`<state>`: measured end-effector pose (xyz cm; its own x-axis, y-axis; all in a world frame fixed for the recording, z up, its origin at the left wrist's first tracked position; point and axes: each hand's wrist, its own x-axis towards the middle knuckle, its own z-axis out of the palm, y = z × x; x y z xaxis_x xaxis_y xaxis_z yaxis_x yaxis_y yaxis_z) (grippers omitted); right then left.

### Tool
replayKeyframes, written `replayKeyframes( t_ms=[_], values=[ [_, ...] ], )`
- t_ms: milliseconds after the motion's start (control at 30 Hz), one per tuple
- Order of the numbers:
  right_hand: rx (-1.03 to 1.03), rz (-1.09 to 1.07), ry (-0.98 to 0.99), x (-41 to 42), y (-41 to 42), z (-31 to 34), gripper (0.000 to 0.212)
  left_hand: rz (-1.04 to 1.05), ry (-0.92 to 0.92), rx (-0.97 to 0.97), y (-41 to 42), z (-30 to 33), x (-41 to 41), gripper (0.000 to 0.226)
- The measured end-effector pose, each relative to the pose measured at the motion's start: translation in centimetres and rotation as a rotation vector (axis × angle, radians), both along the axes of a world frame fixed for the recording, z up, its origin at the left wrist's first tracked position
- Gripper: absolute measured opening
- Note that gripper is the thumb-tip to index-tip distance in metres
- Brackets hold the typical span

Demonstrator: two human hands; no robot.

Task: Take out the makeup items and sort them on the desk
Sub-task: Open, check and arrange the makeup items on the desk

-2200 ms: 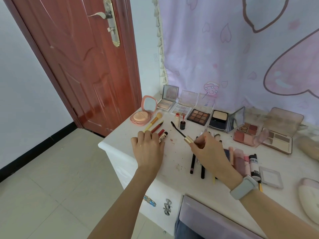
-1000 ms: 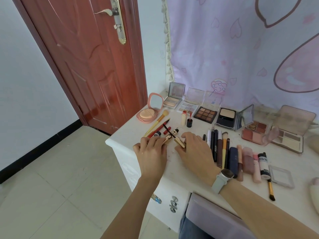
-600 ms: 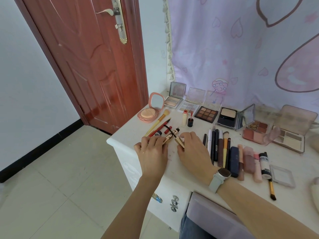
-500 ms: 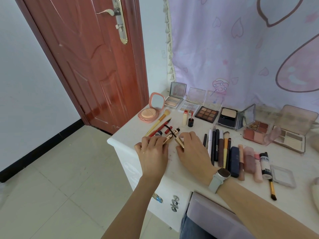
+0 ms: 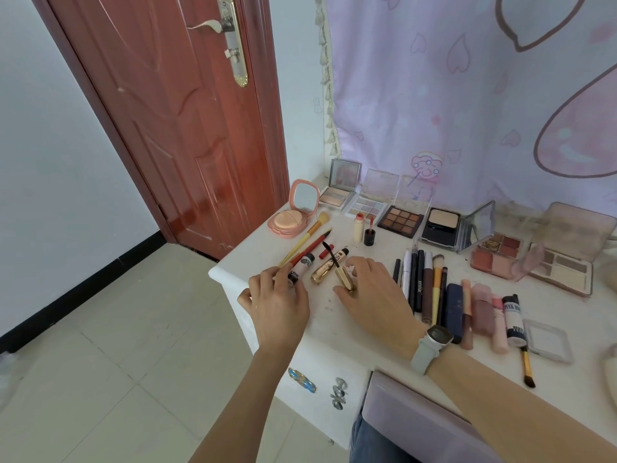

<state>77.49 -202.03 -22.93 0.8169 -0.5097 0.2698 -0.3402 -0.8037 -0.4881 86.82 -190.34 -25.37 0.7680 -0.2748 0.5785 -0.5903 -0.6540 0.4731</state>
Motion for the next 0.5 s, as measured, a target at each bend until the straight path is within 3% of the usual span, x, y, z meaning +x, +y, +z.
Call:
replayKeyframes(
  t_ms=[267,433,500],
  values=[
    [0.02,-0.002,-0.052,-0.5,0.1,0.7,0.04,0.009,0.115,-0.019,-0.3,0.2,0.5,0.018],
    [-0.143,0.01,-0.275,-1.3,-0.1,1.9,0.031,0.073,0.133,-0.234,0.9,0.6,0.1,0.018],
    [-0.053,0.044,-0.342,-1.5,-0.3,2.9,0.025,-0.003,0.066,-0.325,1.3,1.0,-0.2,0.019]
  ],
)
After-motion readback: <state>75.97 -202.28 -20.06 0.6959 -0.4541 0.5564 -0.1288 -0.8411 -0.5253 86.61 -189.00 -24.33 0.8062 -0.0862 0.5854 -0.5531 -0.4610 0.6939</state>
